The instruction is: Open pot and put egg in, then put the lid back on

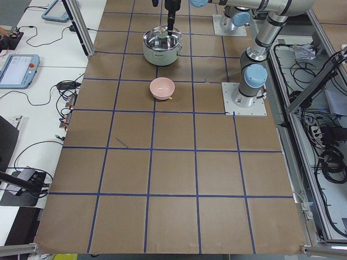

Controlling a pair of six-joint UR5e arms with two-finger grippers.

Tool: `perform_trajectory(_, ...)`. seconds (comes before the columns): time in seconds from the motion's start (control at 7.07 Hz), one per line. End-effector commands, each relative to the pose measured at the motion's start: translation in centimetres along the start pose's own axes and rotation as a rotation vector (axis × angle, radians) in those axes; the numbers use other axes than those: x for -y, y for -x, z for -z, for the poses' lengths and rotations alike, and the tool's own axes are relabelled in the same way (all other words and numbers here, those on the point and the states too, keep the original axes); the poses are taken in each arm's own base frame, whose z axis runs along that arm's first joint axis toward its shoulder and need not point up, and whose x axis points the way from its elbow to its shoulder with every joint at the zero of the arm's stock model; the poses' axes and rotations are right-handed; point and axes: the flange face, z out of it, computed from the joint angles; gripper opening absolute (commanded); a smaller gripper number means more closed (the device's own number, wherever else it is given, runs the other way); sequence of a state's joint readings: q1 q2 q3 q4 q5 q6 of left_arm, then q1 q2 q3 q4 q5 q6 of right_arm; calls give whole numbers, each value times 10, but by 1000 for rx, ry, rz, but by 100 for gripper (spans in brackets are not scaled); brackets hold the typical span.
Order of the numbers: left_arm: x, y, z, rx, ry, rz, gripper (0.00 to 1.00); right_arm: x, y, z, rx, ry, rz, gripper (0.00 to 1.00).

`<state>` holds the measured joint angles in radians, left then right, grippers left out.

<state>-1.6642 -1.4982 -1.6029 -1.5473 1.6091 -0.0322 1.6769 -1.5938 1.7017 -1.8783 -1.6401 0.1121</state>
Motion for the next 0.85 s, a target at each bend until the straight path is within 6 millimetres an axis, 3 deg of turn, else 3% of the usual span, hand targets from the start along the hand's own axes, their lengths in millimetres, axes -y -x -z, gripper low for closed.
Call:
perform_trajectory(0.0,0,0,-1,0,3,0,100,-2,0,2,9,4,48,100)
perform_trajectory(0.42,0,2,0,2,0,3,100,-4,1,13,14,-19,149,100)
perform_trajectory(0.71,0,2,-1,0,4,4,100,-6,1,9,14,-12,148,100)
